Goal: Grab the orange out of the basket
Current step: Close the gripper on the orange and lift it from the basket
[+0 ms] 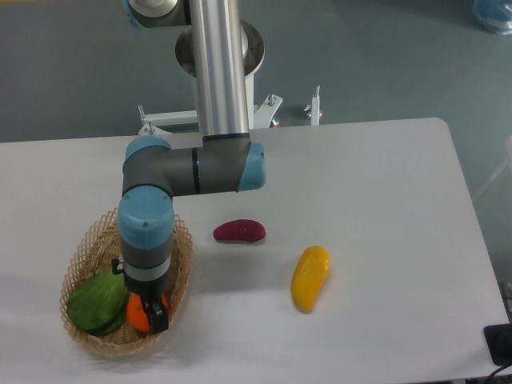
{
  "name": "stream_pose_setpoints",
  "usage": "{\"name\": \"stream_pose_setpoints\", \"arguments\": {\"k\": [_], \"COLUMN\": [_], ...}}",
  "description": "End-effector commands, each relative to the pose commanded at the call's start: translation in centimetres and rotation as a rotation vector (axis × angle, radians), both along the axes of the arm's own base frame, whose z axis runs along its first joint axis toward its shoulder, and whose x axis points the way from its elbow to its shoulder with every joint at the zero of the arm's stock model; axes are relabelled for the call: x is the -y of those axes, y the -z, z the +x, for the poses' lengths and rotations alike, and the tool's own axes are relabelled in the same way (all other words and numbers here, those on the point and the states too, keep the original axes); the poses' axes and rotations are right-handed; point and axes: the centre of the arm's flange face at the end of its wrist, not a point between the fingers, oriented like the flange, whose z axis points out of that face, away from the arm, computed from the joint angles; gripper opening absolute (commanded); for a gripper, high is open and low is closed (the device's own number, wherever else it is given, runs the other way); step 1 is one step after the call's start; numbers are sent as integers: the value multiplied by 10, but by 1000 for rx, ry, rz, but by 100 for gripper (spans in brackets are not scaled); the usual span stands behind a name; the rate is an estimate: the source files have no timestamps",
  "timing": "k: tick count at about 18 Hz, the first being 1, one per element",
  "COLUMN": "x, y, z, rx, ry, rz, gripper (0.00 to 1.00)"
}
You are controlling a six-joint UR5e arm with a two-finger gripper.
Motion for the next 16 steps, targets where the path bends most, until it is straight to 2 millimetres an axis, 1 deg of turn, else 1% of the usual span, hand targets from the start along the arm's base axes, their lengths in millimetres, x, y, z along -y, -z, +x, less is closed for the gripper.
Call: {"name": "stream_pose_setpoints", "arguments": {"k": [4,9,10,11,16], "x": [-2,-2,-3,-4,-6], "y": [3,1,-2,-4,-40], "z": [3,3,3,7,12], "rx": [-8,-6,-6,-3,24], "ry": [-1,-10,-14,-24,-39], "rz": [-5,0,4,8,74], "gripper": [99,69,63,61,60]}}
